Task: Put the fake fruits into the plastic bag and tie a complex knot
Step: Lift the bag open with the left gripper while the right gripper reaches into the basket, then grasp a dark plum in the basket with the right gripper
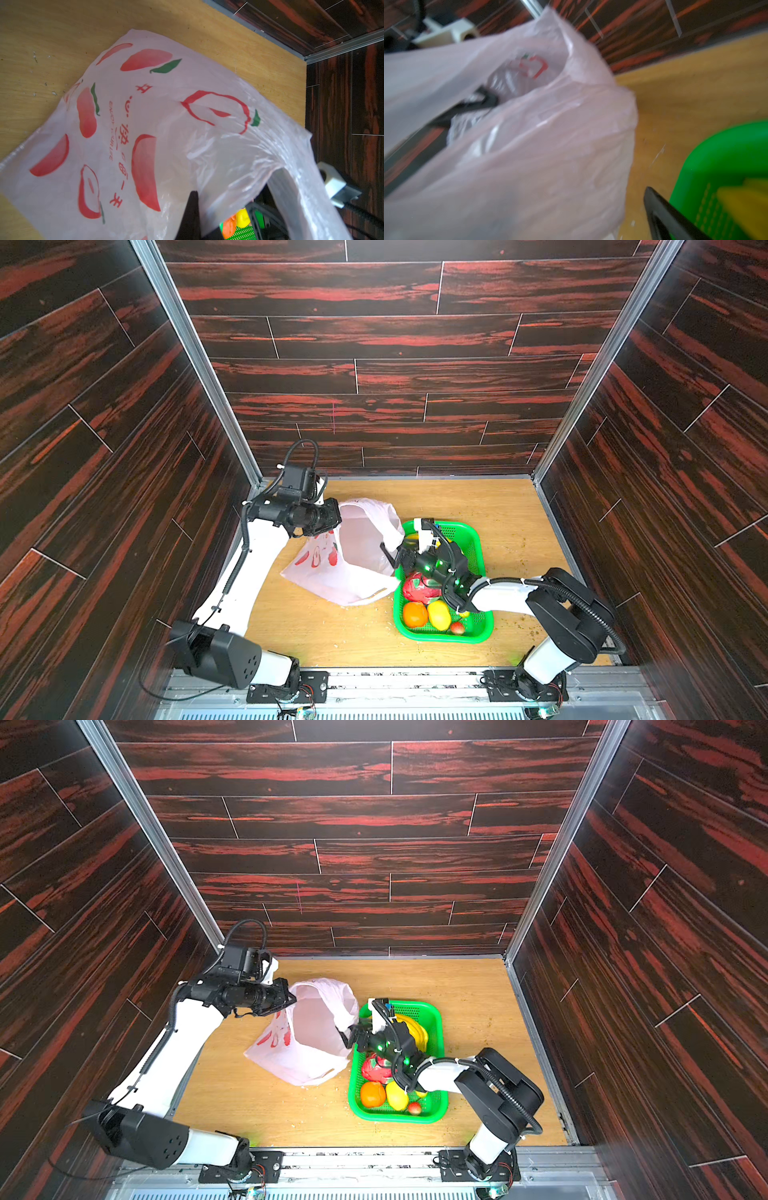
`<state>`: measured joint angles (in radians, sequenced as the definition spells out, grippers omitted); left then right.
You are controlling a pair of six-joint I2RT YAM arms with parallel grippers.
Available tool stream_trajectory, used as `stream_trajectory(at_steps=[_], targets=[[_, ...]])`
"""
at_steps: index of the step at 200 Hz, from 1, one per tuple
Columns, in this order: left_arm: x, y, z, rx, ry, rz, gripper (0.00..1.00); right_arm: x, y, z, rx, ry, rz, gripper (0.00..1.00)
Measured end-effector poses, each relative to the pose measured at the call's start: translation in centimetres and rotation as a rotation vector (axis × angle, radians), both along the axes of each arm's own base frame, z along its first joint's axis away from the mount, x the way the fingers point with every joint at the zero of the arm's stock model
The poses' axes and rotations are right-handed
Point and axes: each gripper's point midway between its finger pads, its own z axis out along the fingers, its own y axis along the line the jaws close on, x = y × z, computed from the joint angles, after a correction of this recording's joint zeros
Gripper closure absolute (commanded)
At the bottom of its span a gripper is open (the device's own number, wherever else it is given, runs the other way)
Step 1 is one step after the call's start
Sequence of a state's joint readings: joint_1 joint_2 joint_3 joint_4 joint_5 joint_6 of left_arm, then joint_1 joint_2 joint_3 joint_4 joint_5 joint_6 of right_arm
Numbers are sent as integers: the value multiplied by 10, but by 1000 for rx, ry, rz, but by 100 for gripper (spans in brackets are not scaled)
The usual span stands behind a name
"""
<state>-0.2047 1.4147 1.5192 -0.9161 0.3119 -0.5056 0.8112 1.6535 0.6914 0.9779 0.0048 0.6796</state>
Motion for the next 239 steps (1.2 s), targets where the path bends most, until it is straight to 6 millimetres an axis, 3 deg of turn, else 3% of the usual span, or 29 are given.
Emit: stream_trajectory(at_steps=[27, 49, 76, 107, 130, 178, 210, 239], targets=[[-10, 3, 12, 2, -24, -1, 100, 13, 0, 16, 10, -26, -43, 68], [-18, 6, 21, 20, -34, -7, 100, 24, -8, 9, -41, -2, -81, 100], [-32, 12, 28, 53, -25, -24, 100, 37, -34, -1, -156, 47, -141, 100], [-44, 26, 40, 113, -19, -22, 100, 47, -60, 15, -275, 54, -177, 100], [-48, 41, 49, 160, -25, 10, 100, 48, -68, 18, -344, 66, -167, 100], [-46, 52, 57, 198, -29, 36, 100, 31, -70, -11, -472, 137, -81, 100], [-39, 38, 49, 107, -22, 22, 100, 25, -58, -1, -460, 117, 4, 76], [-34, 12, 18, -89, 28, 30, 100, 24, -46, 19, -428, 75, 61, 54]])
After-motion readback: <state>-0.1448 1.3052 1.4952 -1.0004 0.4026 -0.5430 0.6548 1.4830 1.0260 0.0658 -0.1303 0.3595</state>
